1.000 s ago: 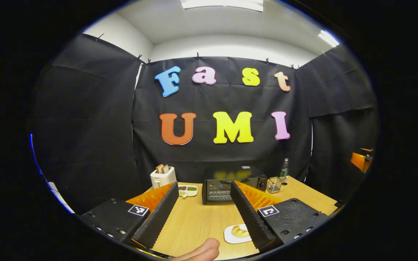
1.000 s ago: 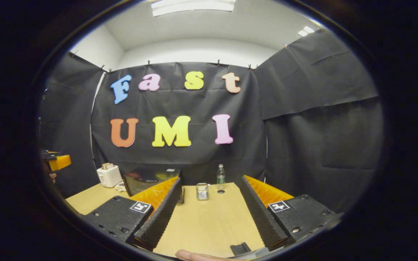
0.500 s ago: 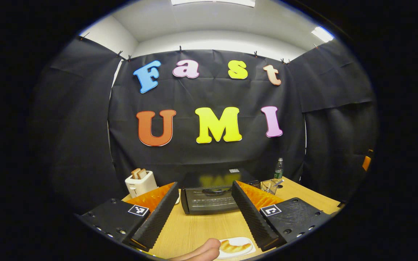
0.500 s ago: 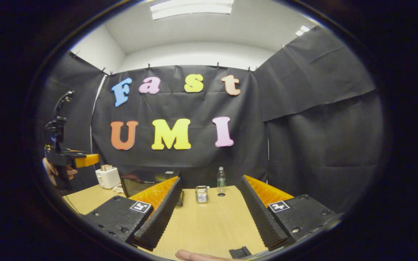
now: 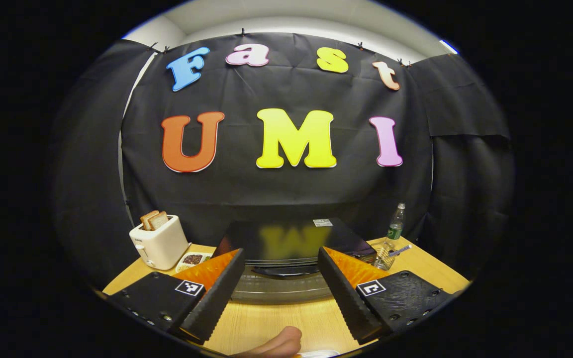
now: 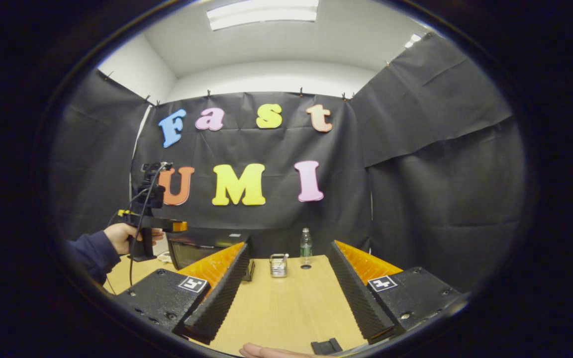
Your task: Open the electric oven with the left hand, put the food in, and close the electric oven.
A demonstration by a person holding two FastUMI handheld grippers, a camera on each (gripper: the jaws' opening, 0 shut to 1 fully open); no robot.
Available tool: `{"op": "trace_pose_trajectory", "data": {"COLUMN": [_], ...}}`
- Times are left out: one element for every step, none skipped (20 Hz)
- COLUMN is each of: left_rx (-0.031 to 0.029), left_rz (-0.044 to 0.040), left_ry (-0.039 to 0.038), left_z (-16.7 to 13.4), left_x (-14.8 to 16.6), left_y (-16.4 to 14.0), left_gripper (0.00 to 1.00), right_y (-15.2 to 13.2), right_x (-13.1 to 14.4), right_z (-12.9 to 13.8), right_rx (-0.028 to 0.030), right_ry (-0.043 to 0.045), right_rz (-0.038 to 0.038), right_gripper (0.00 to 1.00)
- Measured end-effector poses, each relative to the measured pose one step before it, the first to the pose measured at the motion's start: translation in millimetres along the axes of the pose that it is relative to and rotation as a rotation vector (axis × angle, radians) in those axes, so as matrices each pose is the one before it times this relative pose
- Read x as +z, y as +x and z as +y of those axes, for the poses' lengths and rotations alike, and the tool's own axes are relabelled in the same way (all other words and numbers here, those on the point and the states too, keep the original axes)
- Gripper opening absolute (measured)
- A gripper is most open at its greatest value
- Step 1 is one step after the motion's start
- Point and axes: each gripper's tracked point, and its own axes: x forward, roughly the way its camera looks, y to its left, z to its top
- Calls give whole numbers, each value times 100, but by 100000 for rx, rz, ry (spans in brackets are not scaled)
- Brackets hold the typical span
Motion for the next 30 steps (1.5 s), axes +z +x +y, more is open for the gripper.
{"op": "trace_pose_trajectory", "data": {"left_rx": [-1337, 278, 936, 435, 1000, -336, -187, 992, 758, -181, -2163, -622, 475, 290, 341, 112, -464, -45, 2, 172, 270, 749, 580, 534, 127, 45, 188, 340, 1794, 233], "left_rz": [1633, 1274, 1234, 1684, 1477, 345, 706, 1673, 1481, 913, 950, 431, -636, 386, -102, 992, -2277, 233, -1178, -46, 56, -231, -756, -180, -507, 61, -299, 414, -135, -1583], "left_ry": [-72, 176, 74, -788, -1298, -353, 544, 1125, 626, -380, -1486, -1173, -393, 960, 1607, 1134, 1632, -406, -1140, 73, 735, -109, 588, 81, 784, 429, 385, -690, -2231, 890], "left_z": [-742, -324, -108, -145, -106, -349, -77, 146, 111, -121, -405, -171, -15, -62, 14, 169, -11, 67, -30, -67, -17, -125, -43, -151, -154, -48, -42, 177, 1, -184], "left_x": [-677, -413, -481, -645, -471, -266, -261, -525, -460, -440, -453, -319, -68, -120, -154, -535, 153, -478, 67, -166, -369, -367, -373, -500, -374, -662, -499, -793, -1065, -517], "left_y": [1280, 1257, 1159, 888, 794, 998, 691, 579, 496, 442, 263, -272, 236, -168, -157, 34, -330, -171, -725, -230, -500, -784, -817, -926, -827, -765, -641, -486, -549, -819], "left_gripper": [96, 94, 94, 94, 94, 94, 94, 95, 95, 95, 95, 94, 84, 97, 97, 97, 97, 98, 98, 99, 98, 99, 98, 98, 98, 98, 98, 98, 98, 99], "right_y": [255, 242, 169, 453, 344, 283, 281, 362, 272, 213, 195, -63, -163, -341, -273, -84, -57, -10, 26, -50, -62, -120, -9, -67, -61, -81, -98, -166, -126, -45], "right_x": [-693, -753, -630, -531, -558, -620, -487, -595, -437, -353, -140, -16, 223, 259, -20, -208, 54, -2, -132, -297, -37, 90, 141, -209, -233, 10, 138, 123, 186, -91], "right_z": [-501, -521, -606, -561, -470, -438, -506, -526, -419, -324, -295, 117, 518, 734, 492, 10, -96, -77, -56, 21, 19, 56, 137, 217, 228, 343, 305, 273, 479, 350], "right_rx": [-340, -447, -697, -641, -410, -409, -636, -797, -764, -872, -1049, 274, 1525, 2167, 1801, 791, -3, -130, -379, -283, -248, -163, 291, 292, 511, 734, 516, 511, 1094, 401], "right_ry": [-467, -290, 72, 143, -148, -218, -8, 132, 358, 518, 567, 331, 20, -92, -241, -119, 38, -176, -320, -233, 54, 109, 114, 162, 15, -118, -183, -339, -1469, -1393], "right_rz": [1088, 1179, 1096, 1081, 1248, 947, 935, 1062, 1026, 742, 474, -233, -1130, -875, -136, -248, -516, -201, 400, 614, 419, -133, -308, 507, 505, 15, -388, -1163, -1316, -1187], "right_gripper": [100, 100, 100, 100, 100, 100, 100, 100, 100, 100, 100, 100, 100, 100, 100, 100, 100, 100, 100, 100, 100, 100, 100, 100, 100, 100, 100, 100, 100, 100]}}
